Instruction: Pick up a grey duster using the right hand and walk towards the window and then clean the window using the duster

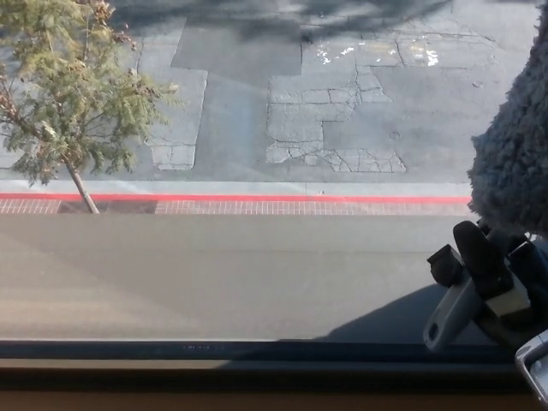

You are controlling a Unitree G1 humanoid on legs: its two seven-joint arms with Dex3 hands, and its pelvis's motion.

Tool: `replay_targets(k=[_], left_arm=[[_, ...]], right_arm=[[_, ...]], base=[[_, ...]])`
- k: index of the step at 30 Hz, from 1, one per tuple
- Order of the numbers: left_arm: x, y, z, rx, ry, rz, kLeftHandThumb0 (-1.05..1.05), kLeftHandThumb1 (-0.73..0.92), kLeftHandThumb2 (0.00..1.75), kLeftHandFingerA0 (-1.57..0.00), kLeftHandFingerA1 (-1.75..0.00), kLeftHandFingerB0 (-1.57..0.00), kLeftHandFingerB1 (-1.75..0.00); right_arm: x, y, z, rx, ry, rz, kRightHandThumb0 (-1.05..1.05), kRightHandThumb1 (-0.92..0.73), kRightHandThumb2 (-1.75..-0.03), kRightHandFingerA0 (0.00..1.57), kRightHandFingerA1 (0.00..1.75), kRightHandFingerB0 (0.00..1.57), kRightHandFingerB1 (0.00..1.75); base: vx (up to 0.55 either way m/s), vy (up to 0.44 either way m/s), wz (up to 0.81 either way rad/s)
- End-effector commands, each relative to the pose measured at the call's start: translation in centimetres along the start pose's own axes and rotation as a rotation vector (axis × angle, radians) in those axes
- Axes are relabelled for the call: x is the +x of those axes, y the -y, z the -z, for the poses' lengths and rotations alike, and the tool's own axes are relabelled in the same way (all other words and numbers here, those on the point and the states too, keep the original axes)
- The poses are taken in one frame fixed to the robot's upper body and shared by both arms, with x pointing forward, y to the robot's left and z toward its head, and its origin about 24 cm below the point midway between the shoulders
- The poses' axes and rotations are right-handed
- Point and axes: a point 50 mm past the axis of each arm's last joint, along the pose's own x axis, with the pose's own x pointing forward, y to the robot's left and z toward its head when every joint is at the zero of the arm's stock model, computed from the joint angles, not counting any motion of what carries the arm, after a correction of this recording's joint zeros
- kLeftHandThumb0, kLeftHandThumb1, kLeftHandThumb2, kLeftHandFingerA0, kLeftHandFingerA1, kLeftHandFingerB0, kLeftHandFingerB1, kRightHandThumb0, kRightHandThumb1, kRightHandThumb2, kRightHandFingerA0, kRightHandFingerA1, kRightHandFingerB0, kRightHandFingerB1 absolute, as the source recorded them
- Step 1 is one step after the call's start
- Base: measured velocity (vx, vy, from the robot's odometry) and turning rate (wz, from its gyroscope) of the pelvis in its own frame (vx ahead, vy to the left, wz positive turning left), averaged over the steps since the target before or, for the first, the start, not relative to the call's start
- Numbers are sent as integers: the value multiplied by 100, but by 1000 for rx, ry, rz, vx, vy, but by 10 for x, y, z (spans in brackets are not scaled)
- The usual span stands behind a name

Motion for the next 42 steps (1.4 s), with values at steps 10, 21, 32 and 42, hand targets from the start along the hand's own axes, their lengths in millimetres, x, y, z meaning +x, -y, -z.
replay_targets(k=[10,21,32,42], left_arm=[[2,-3,-10,5,56,-5,-14,62,88,-103,-120,-89,-99],[4,-2,-14,15,61,8,-16,63,85,-102,-118,-87,-94],[4,-10,-12,36,56,-5,-16,66,84,-100,-117,-84,-94],[6,-11,-17,52,64,1,-12,61,88,-100,-119,-87,-94]], right_arm=[[3,-19,19,-196,-63,-3,-53,-65,-90,112,175,88,156],[8,-47,51,-732,-230,-130,-51,-39,-146,127,175,99,175],[11,-43,95,-1072,-398,-238,-47,-40,-165,133,175,116,175],[15,-44,104,-1338,-384,-356,-26,-71,-145,146,150,150,152]], base=[[0,0,0],[0,0,0],[0,0,0],[0,0,0]])
